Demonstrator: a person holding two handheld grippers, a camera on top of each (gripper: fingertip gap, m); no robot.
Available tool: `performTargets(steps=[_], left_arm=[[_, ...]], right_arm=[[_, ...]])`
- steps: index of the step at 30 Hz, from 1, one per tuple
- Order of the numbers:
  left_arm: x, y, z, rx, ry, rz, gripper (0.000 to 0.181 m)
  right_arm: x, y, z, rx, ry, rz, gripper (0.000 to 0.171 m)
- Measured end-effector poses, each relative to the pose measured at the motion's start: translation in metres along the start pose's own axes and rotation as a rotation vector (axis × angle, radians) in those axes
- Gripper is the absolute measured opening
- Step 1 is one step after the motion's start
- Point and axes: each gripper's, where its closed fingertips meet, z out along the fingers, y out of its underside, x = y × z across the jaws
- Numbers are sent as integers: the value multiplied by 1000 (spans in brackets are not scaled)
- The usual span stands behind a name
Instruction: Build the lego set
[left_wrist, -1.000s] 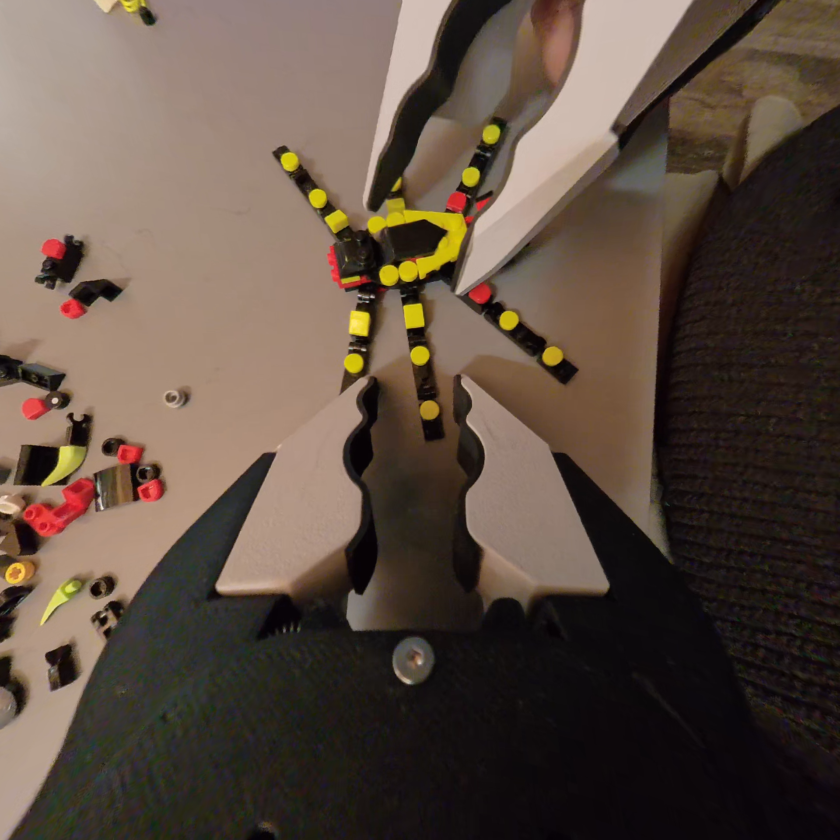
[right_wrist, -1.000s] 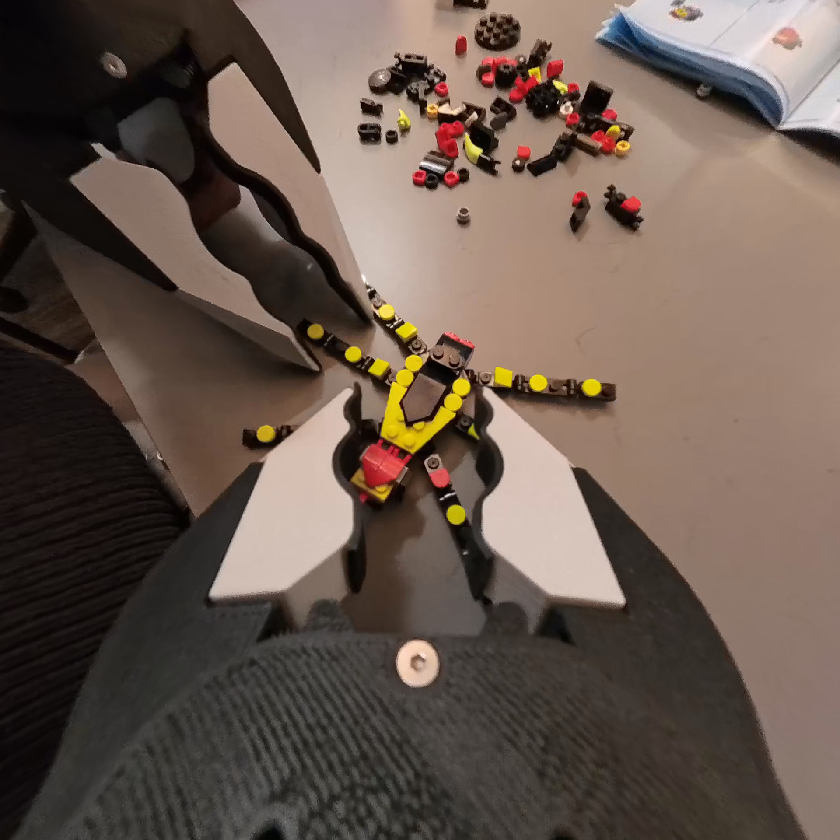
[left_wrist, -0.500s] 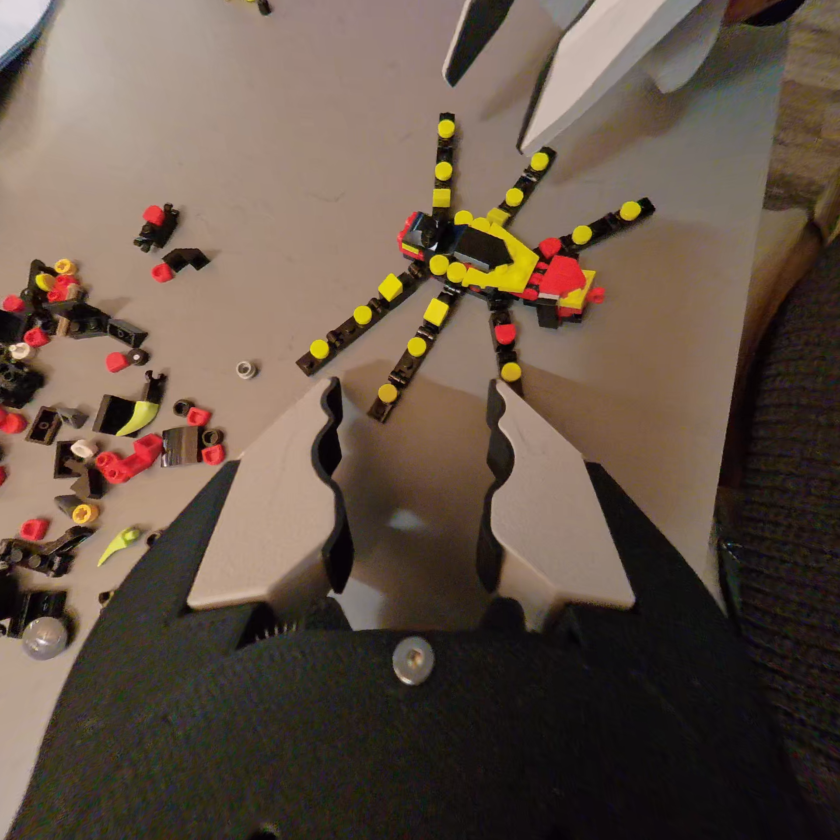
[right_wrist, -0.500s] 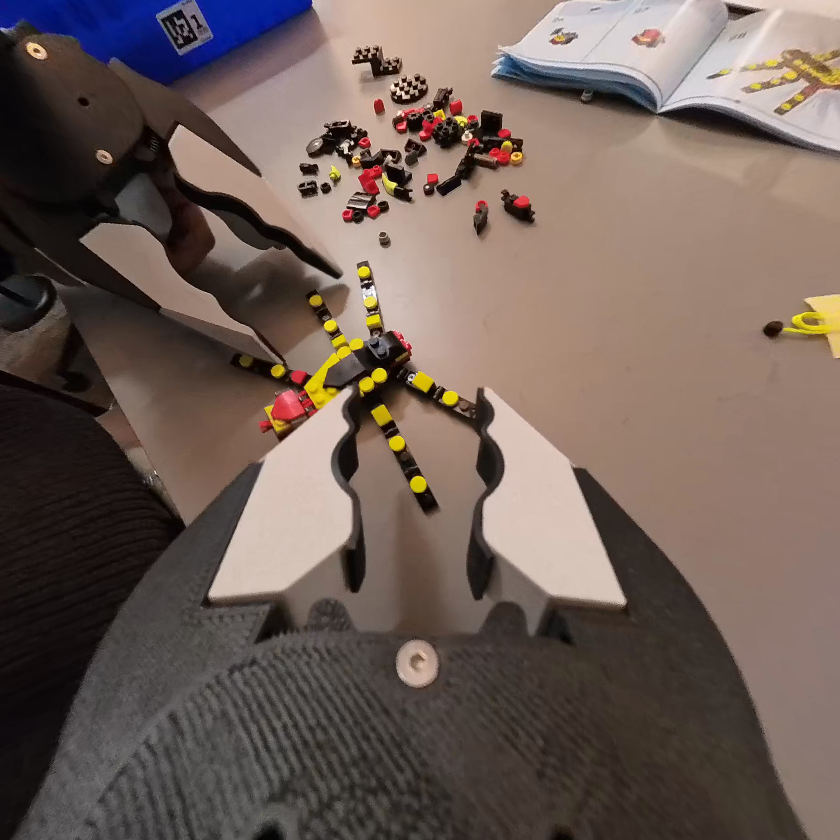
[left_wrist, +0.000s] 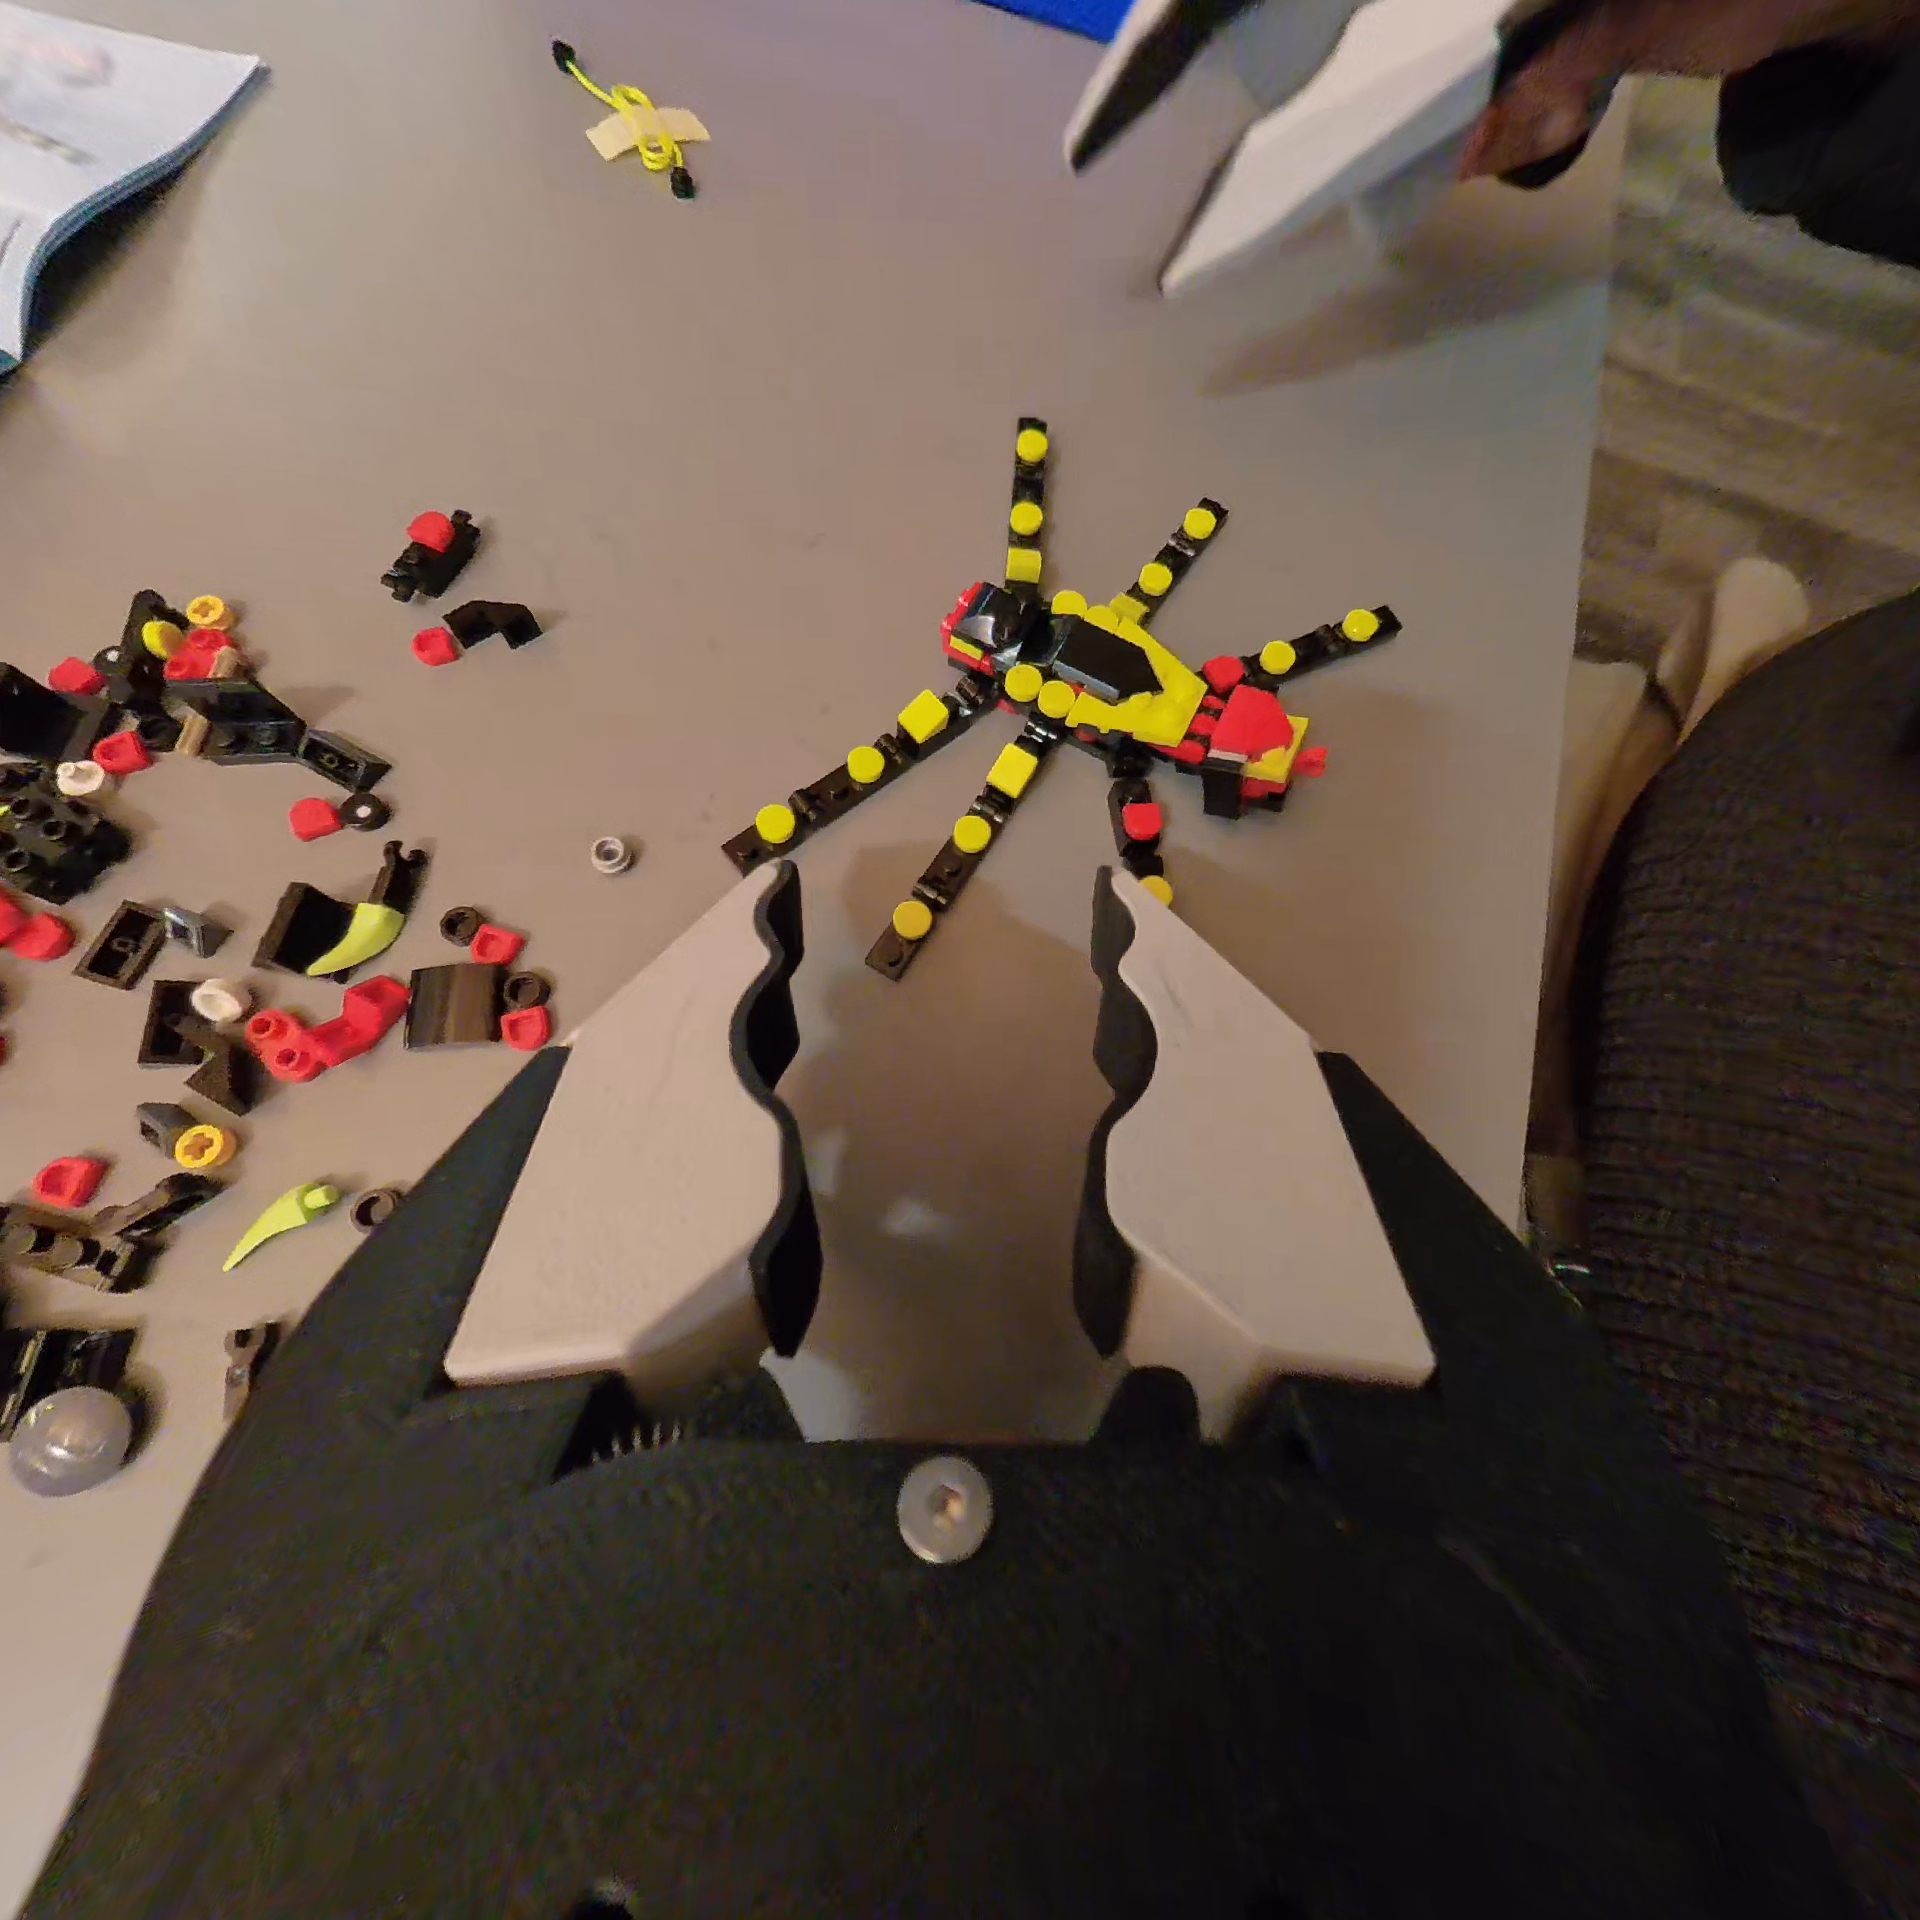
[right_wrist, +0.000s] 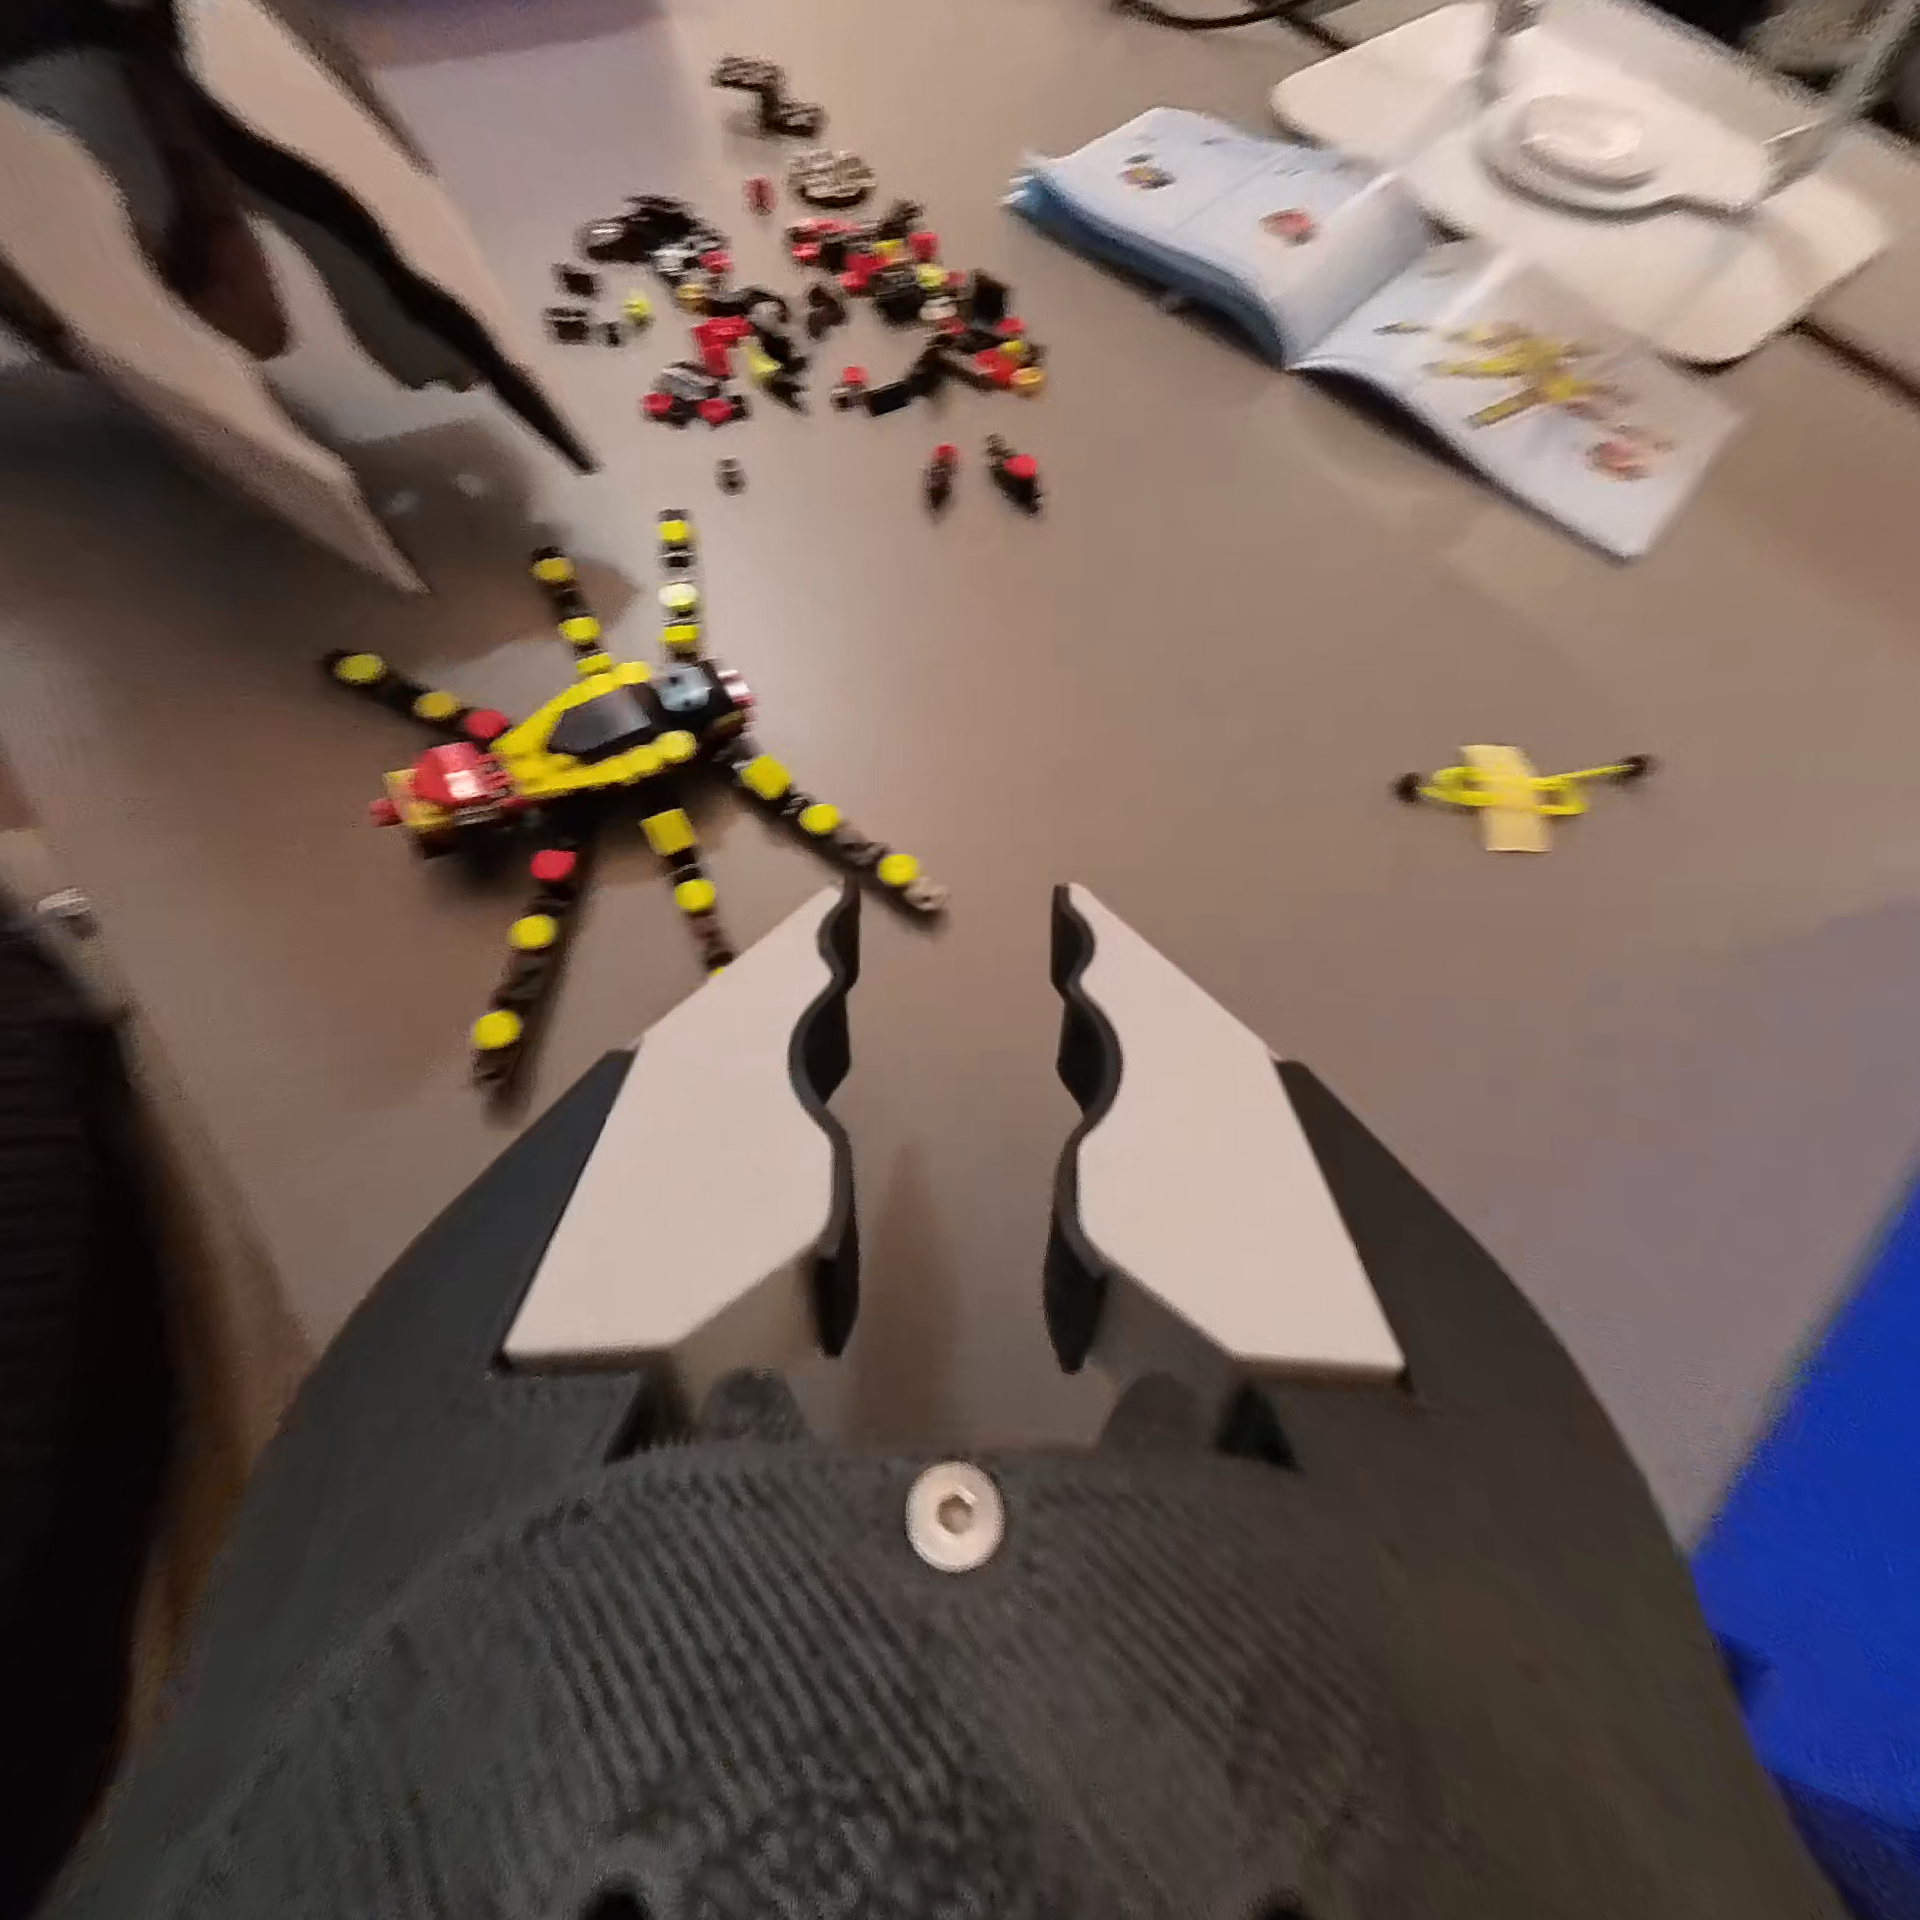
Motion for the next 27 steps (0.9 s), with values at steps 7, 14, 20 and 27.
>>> performTargets(steps=[7, 14, 20, 27], left_arm=[[1, 8, 4, -35, 16, 8, 53], [9, 10, 5, -47, 54, 17, 57], [10, 12, 6, -64, 57, 11, 58], [16, 17, 8, -95, 82, 27, 57]], right_arm=[[-59, 17, 12, -88, -278, -42, 37], [-84, 18, 15, -109, -386, -13, 57], [-85, 23, 19, -133, -357, -58, 67], [-81, 29, 22, -160, -335, -71, 66]])
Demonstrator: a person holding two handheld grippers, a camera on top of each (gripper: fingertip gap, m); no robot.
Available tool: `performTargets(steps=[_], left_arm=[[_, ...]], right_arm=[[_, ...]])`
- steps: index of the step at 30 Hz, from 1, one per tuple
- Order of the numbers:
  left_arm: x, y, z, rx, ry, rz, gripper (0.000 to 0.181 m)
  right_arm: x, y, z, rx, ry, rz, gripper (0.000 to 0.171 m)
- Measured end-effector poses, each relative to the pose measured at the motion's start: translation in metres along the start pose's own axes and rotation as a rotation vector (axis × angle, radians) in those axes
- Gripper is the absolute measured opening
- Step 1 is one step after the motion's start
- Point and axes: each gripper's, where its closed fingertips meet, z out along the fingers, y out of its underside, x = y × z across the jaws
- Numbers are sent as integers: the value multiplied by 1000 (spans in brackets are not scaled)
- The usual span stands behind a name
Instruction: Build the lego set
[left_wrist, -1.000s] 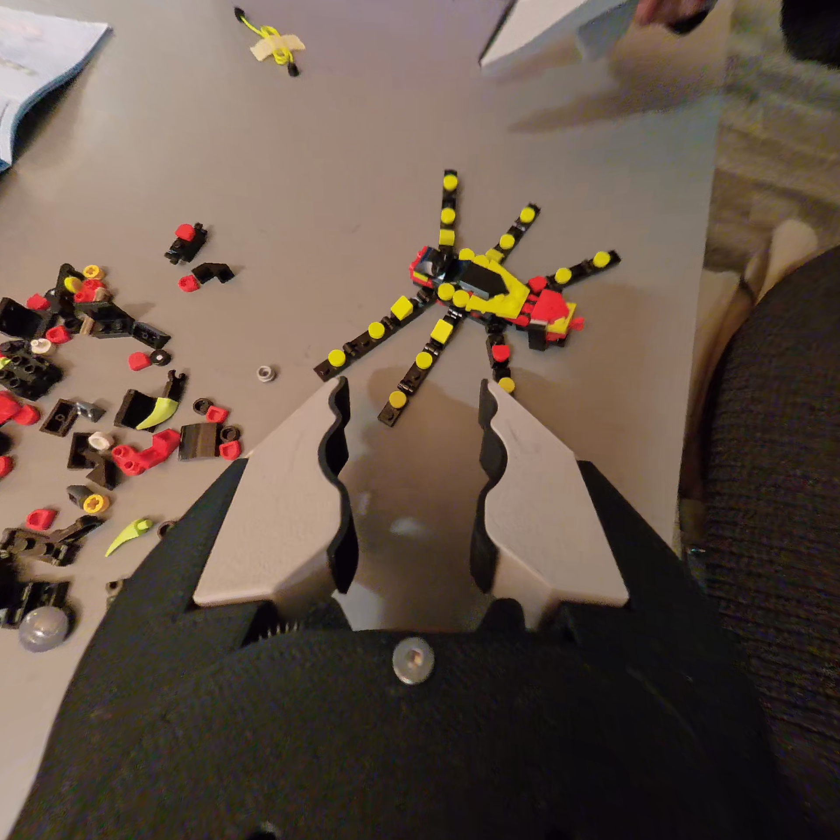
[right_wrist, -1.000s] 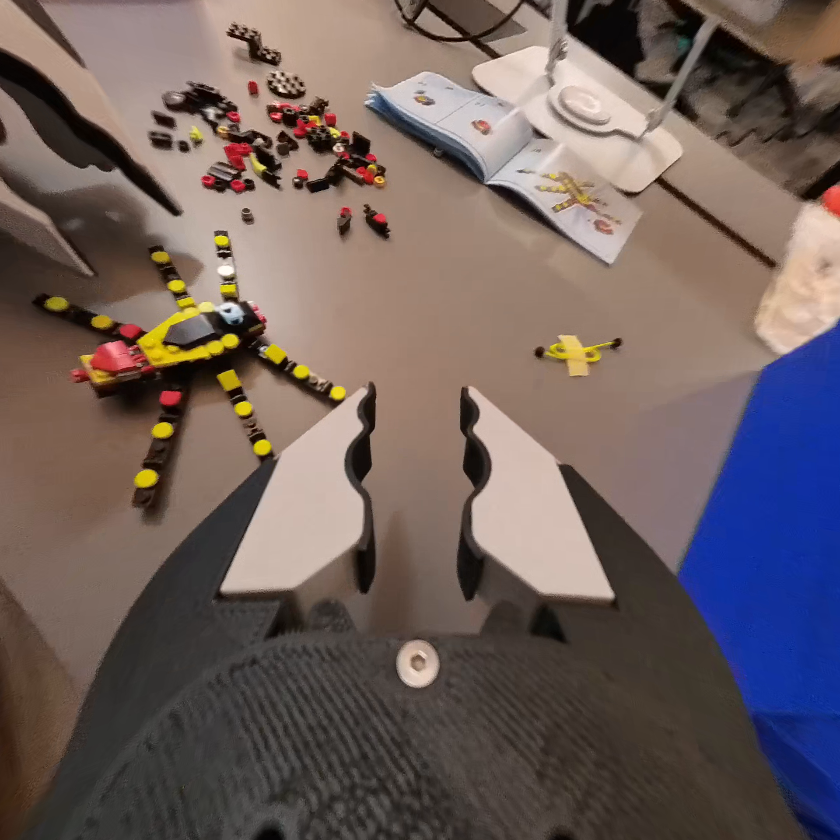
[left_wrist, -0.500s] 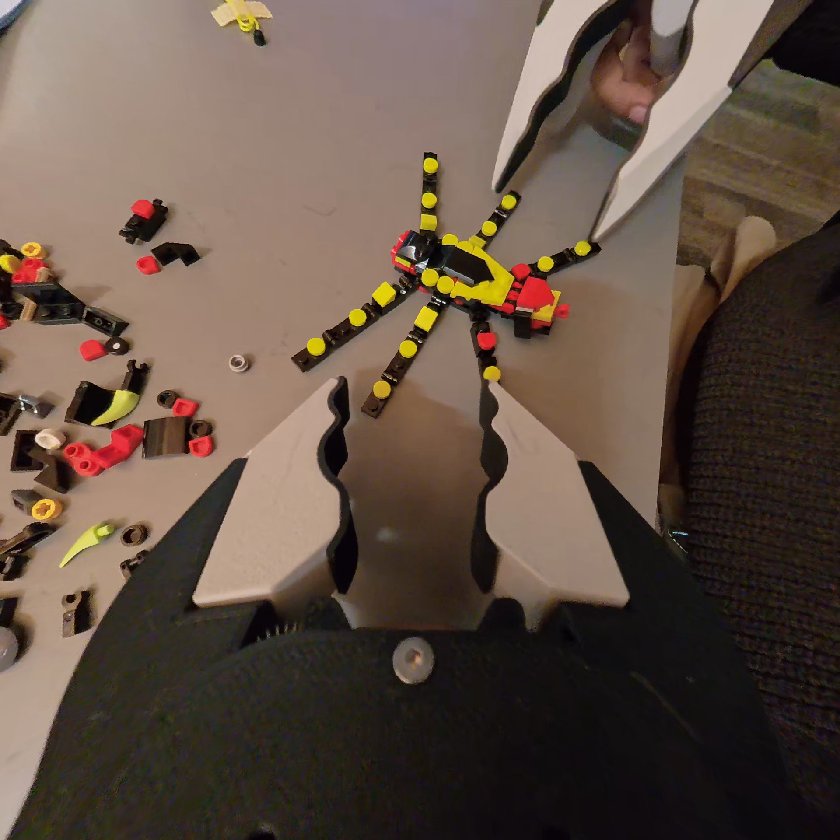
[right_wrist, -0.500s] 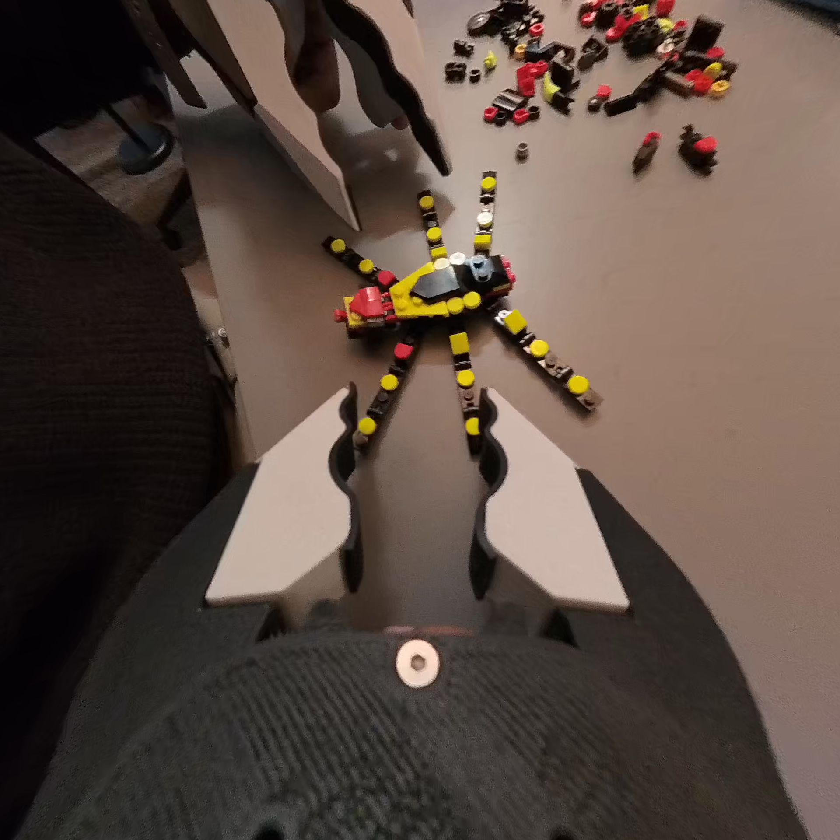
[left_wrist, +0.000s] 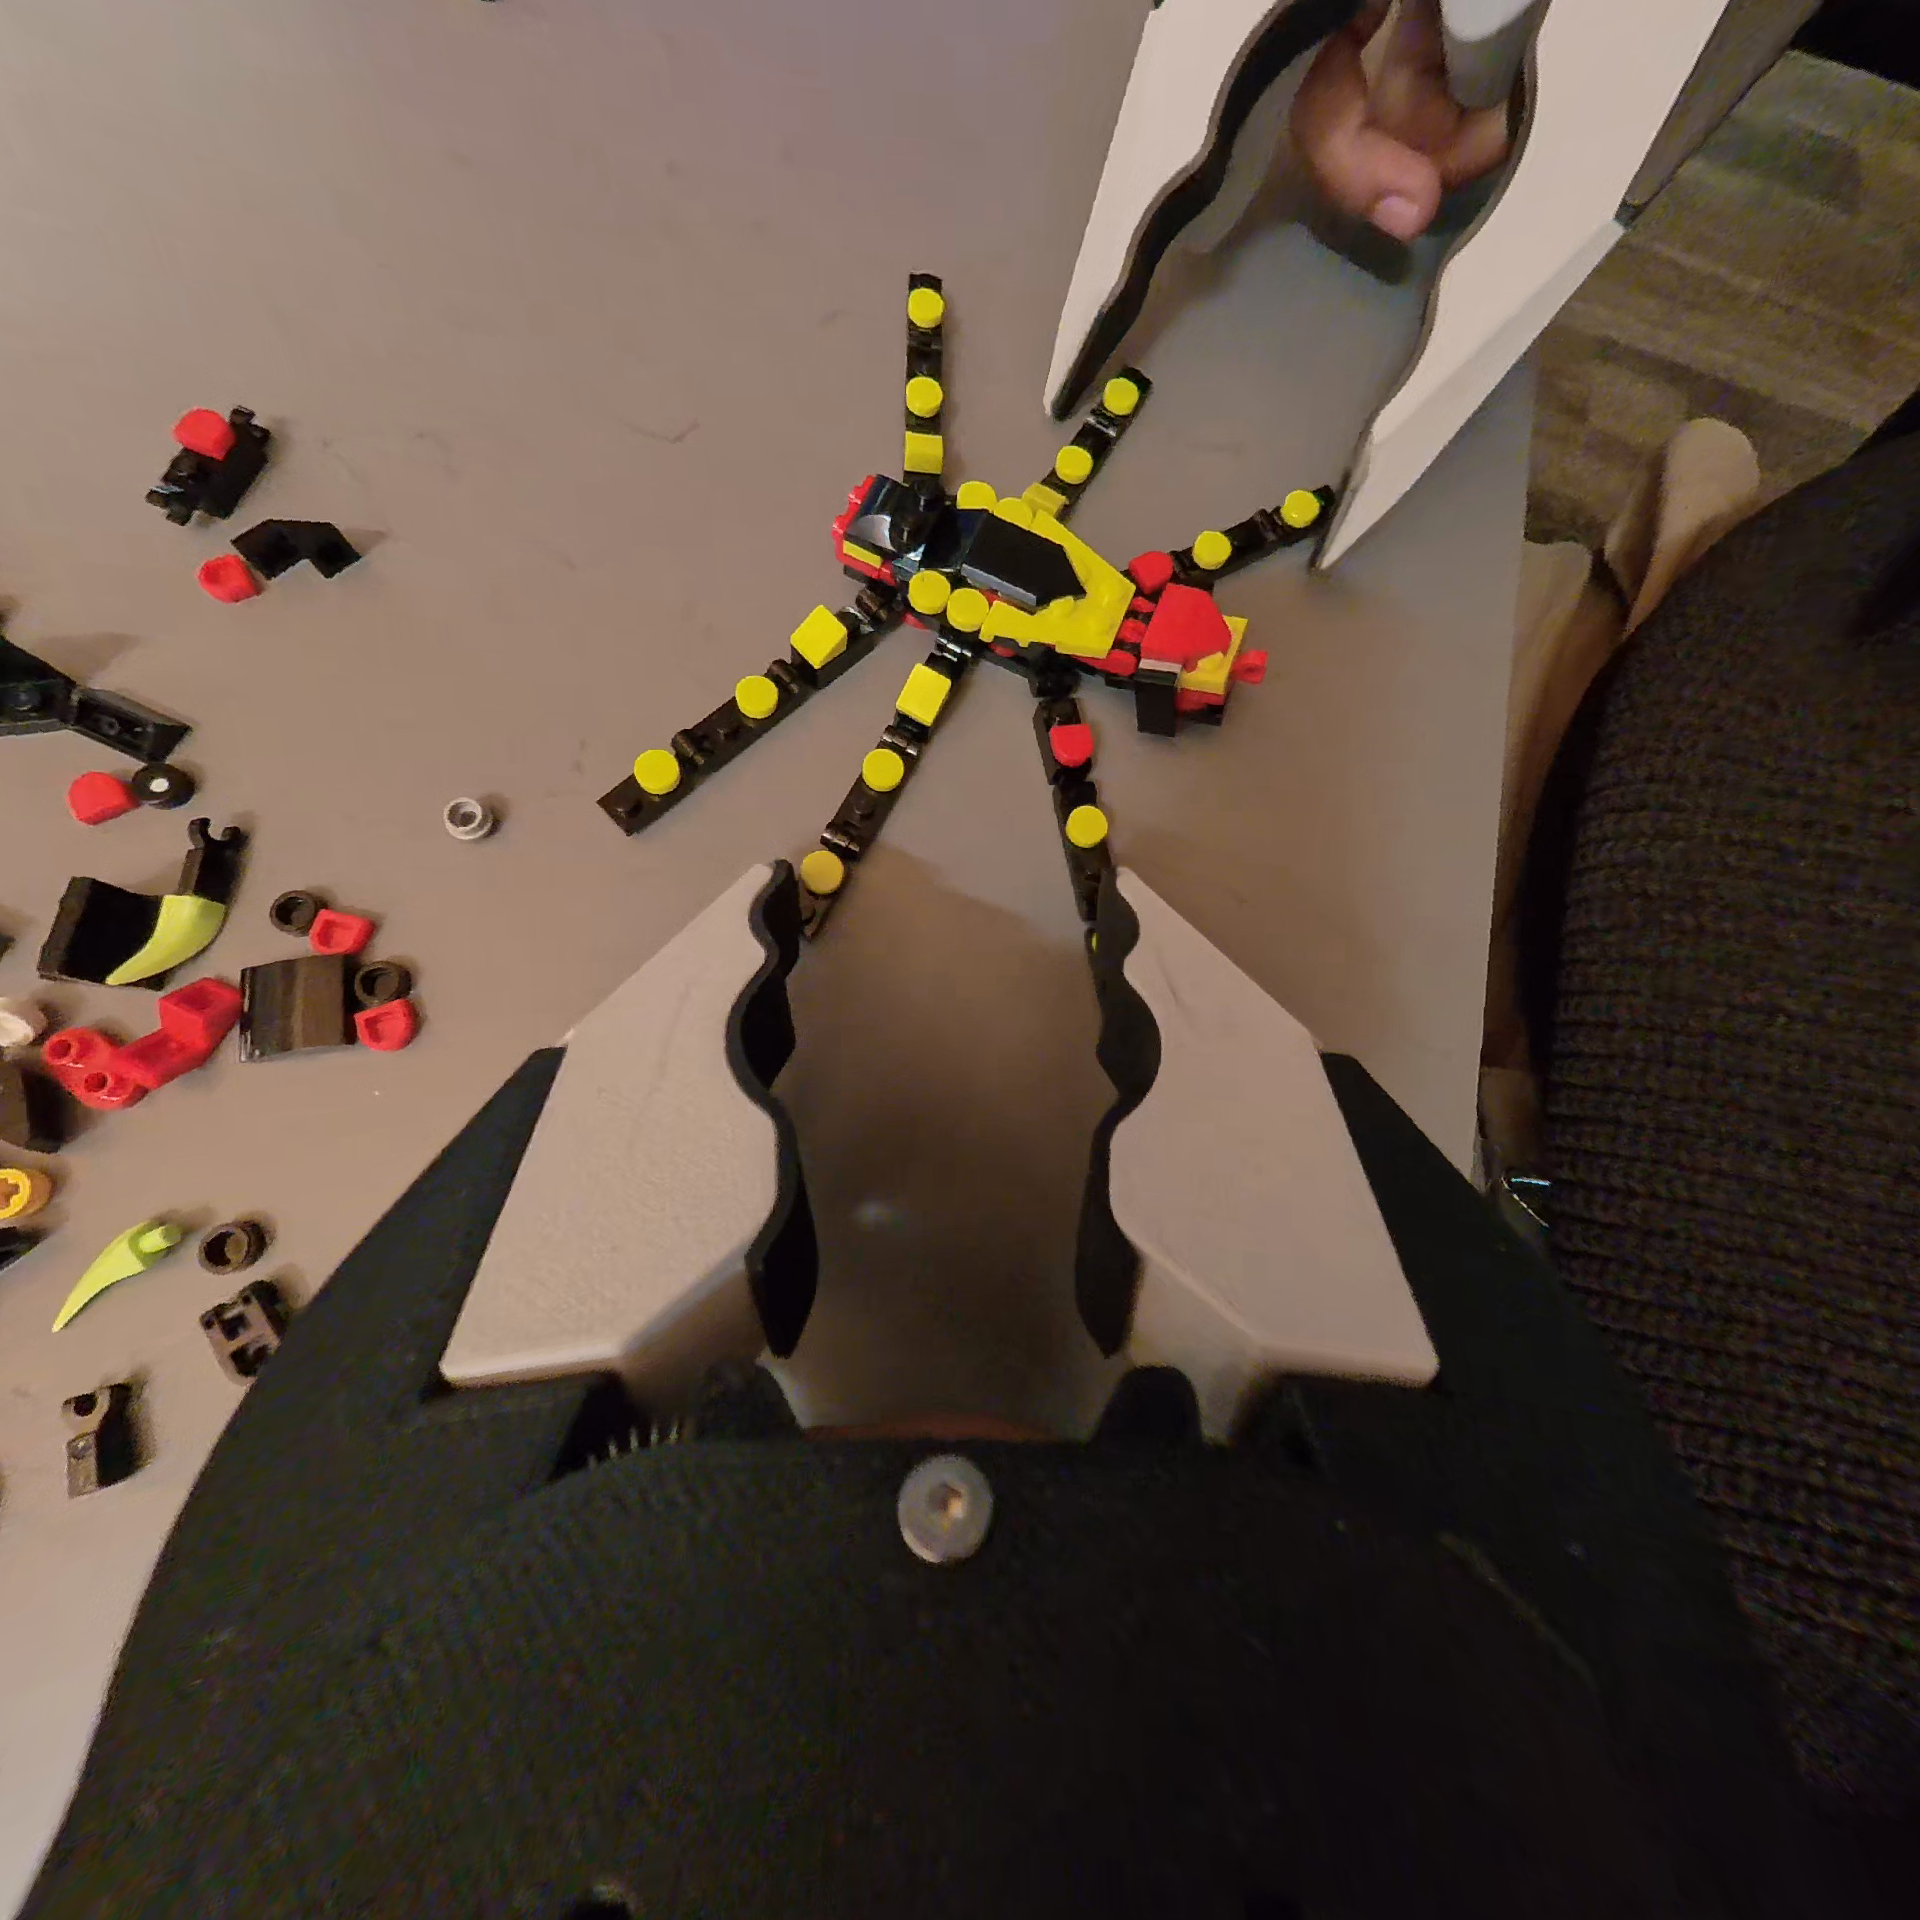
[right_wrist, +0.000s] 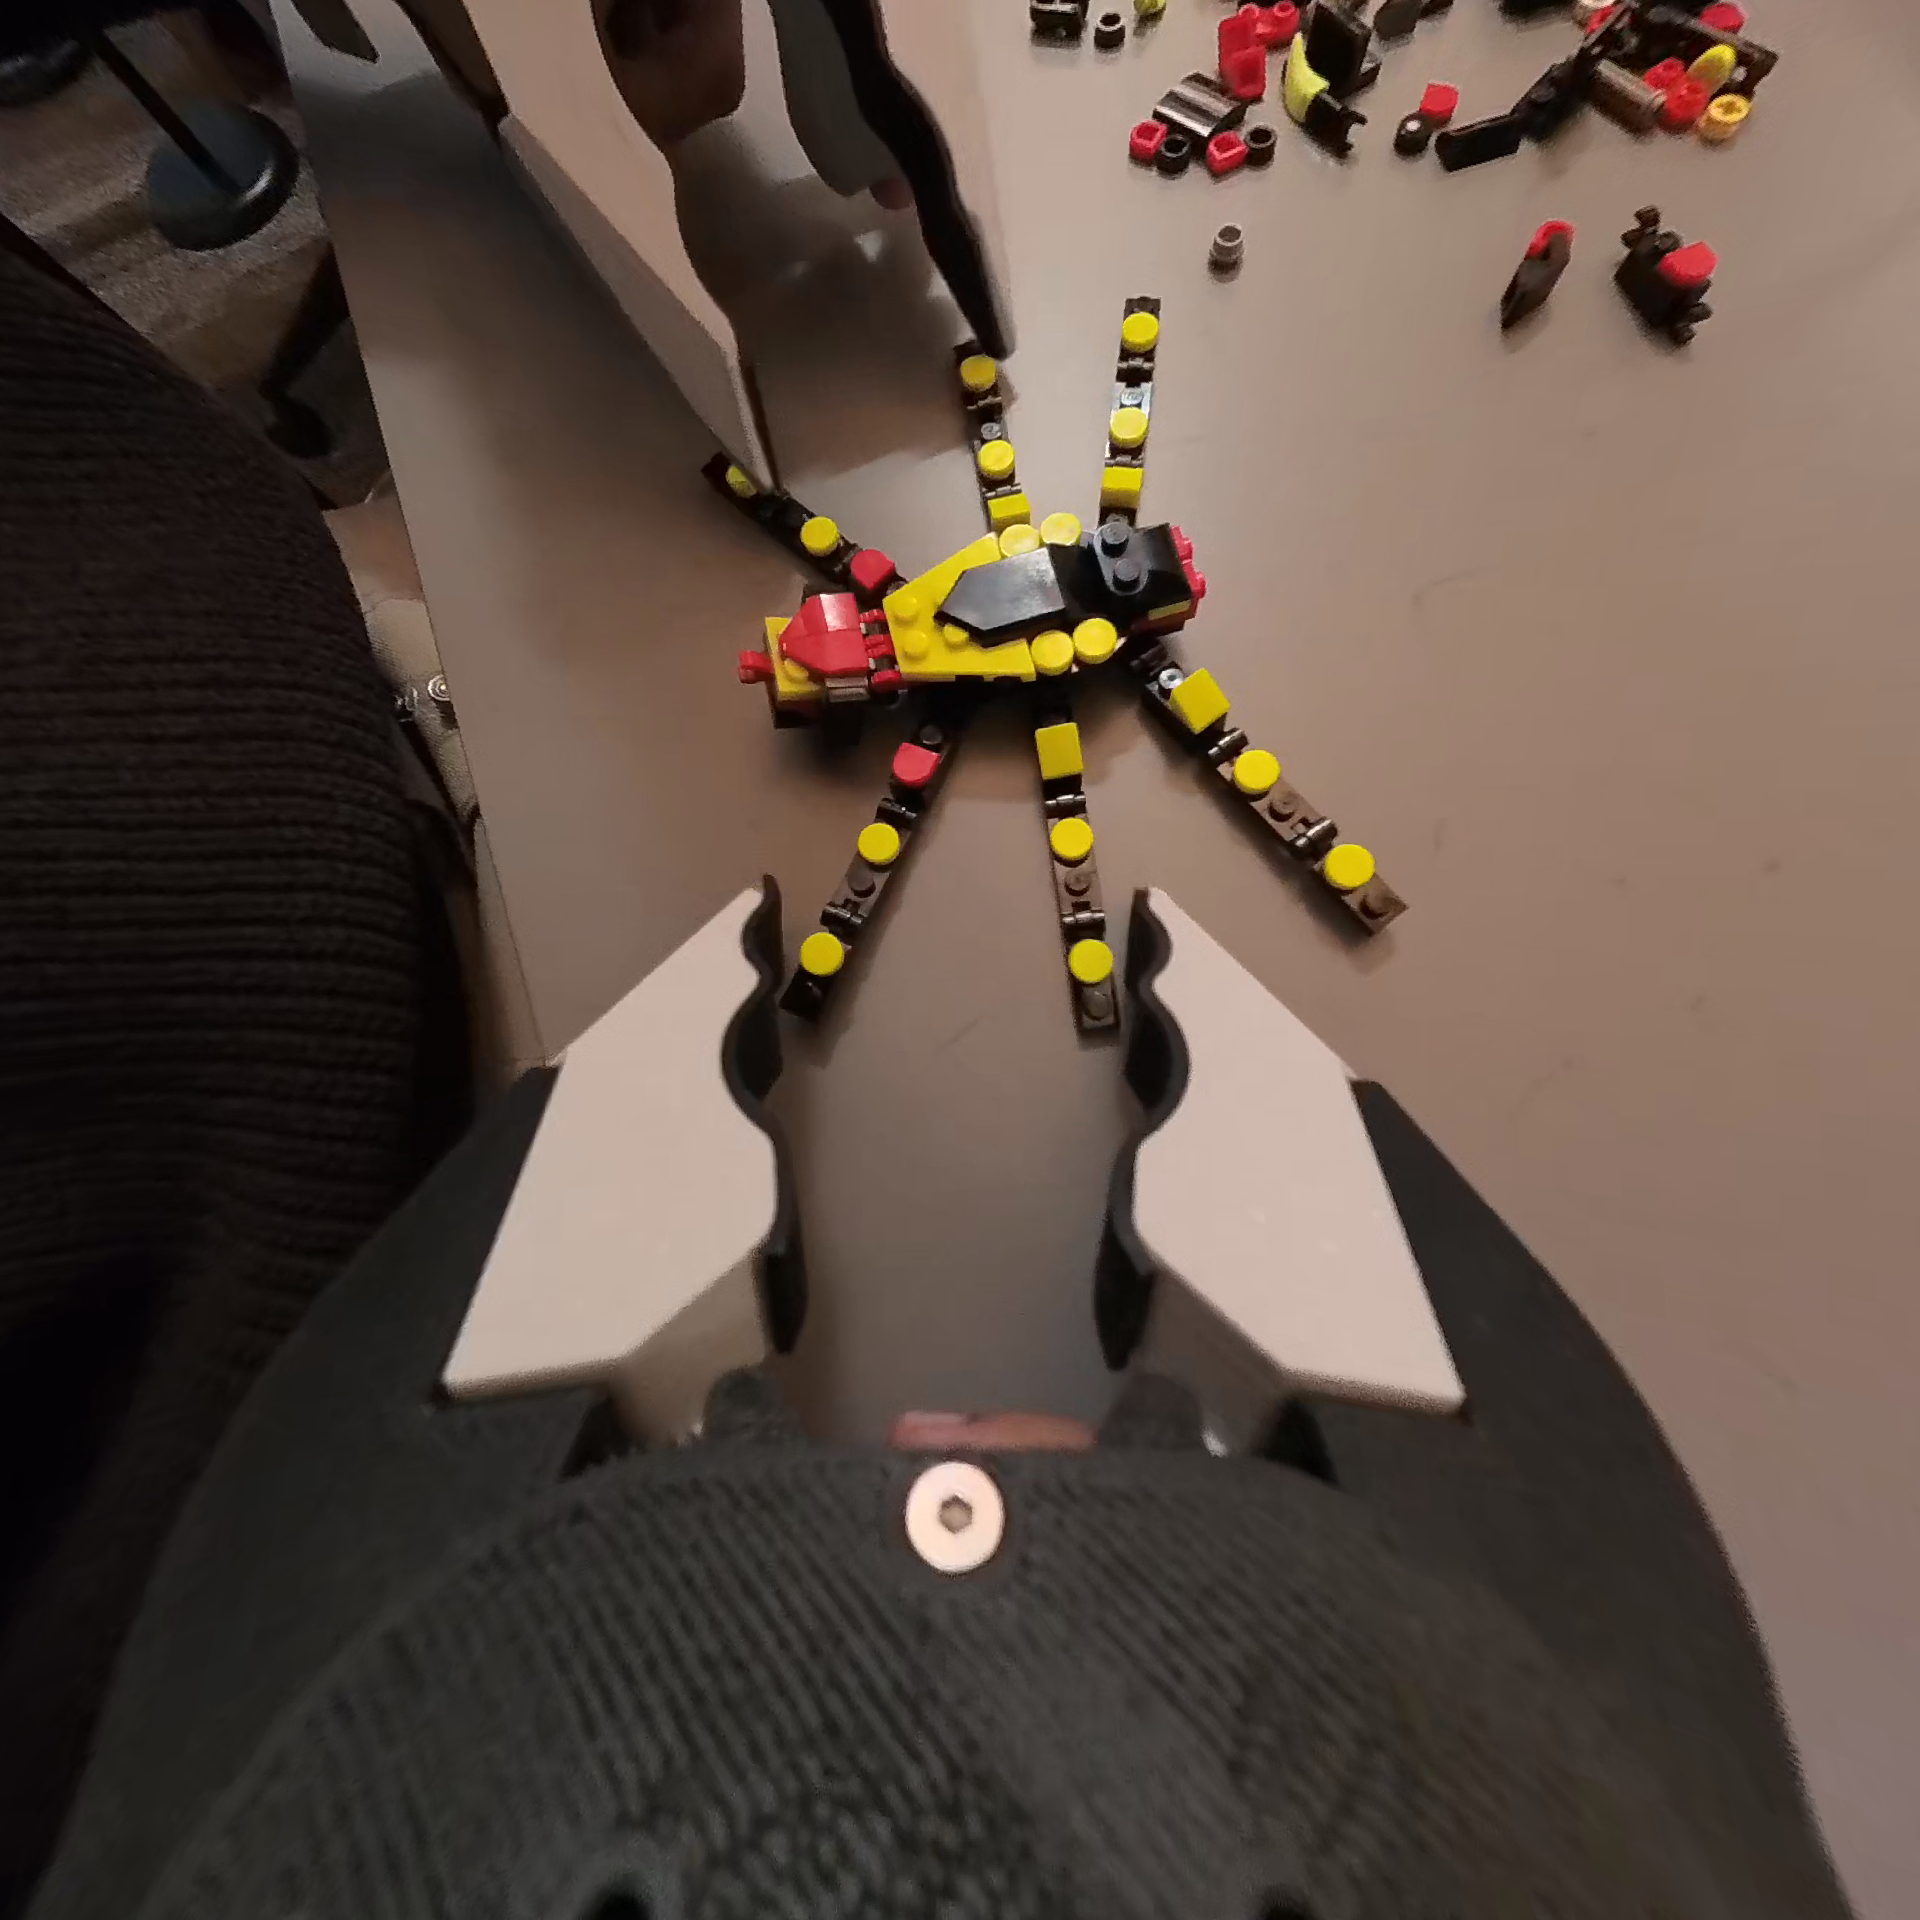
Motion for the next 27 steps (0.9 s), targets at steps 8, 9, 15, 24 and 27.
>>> performTargets(steps=[8, 9, 15, 24, 27], left_arm=[[17, 2, -1, -3, 95, 10, 42], [21, 2, -1, -5, 118, 12, 41], [36, -4, -2, 29, 192, 10, 42], [-34, -13, -9, 79, -198, 16, 41], [-29, -6, -2, 16, -201, 61, 41]], right_arm=[[22, -3, -9, 24, 117, -25, 64], [24, -6, -11, 44, 123, -13, 64], [25, -41, -17, 203, 122, 132, 61], [16, -52, 25, 109, 223, 185, 51], [17, -45, 30, 61, 264, 149, 43]])
